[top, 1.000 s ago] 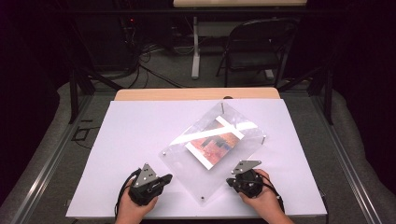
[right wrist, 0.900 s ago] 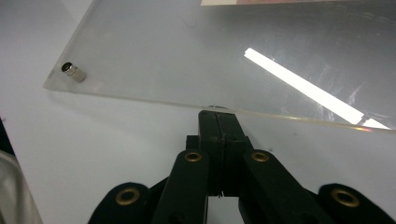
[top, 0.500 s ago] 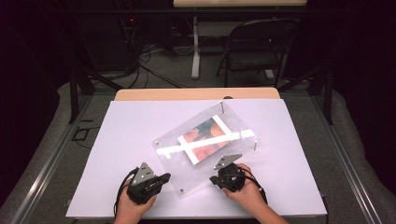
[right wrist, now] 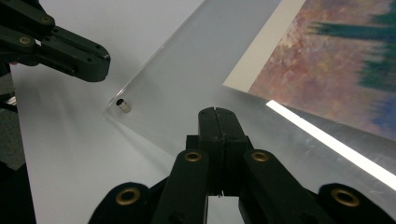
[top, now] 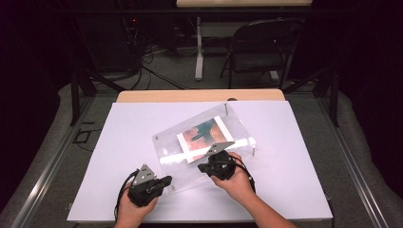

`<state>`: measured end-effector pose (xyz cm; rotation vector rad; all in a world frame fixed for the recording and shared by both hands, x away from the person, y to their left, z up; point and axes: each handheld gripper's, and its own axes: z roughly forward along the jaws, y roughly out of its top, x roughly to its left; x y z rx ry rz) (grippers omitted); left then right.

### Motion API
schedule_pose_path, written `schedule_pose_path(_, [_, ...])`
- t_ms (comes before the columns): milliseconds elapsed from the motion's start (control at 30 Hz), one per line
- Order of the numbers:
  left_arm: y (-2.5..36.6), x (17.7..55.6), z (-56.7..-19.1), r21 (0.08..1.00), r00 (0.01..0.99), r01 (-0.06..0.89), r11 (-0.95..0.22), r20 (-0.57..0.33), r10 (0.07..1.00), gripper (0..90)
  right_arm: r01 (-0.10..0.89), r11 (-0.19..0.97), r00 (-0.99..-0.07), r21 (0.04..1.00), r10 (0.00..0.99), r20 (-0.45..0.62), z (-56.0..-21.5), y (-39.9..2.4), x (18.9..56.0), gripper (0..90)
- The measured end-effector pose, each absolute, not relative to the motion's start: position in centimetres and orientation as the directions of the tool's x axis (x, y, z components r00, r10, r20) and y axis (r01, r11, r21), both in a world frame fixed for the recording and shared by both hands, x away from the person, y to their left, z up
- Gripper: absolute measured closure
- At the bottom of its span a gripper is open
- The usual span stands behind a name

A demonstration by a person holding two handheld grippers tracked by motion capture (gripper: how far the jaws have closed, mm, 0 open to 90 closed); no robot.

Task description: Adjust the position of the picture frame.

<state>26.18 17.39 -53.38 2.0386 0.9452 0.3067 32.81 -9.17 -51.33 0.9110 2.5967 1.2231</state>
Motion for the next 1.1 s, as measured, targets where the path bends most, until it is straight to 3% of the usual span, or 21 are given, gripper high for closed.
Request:
schedule_pose_path(133, [17.0, 26.1, -53.5, 0.776, 0.687, 0.514, -0.366, -0.117, 0.717, 87.3, 0.454, 0.469, -0.802, 0.758, 0.586, 0.117, -50.7, -10.3, 32.8, 90.0])
schedule_pose_path(333, [14.7, 26.2, -53.7, 0.75, 0.704, 0.54, -0.382, -0.154, 0.693, 90.0, 0.453, 0.4, -0.71, 0.797, 0.703, 0.05, -49.9, -16.9, 33.3, 81.1])
schedule_pose_path(633, [10.9, 26.3, -54.5, 0.721, 0.736, 0.547, -0.425, -0.172, 0.655, 90.0, 0.499, 0.299, -0.566, 0.813, 0.823, 0.045, -50.3, -25.0, 33.3, 75.0])
schedule_pose_path(833, [9.5, 26.8, -55.2, 0.689, 0.723, 0.577, -0.437, -0.182, 0.667, 90.0, 0.534, 0.286, -0.521, 0.796, 0.853, 0.044, -51.9, -26.7, 33.9, 70.2])
schedule_pose_path(1100, [8.8, 27.1, -55.6, 0.675, 0.705, 0.596, -0.435, -0.179, 0.687, 90.0, 0.551, 0.336, -0.548, 0.764, 0.836, 0.027, -53.6, -26.0, 34.9, 67.8])
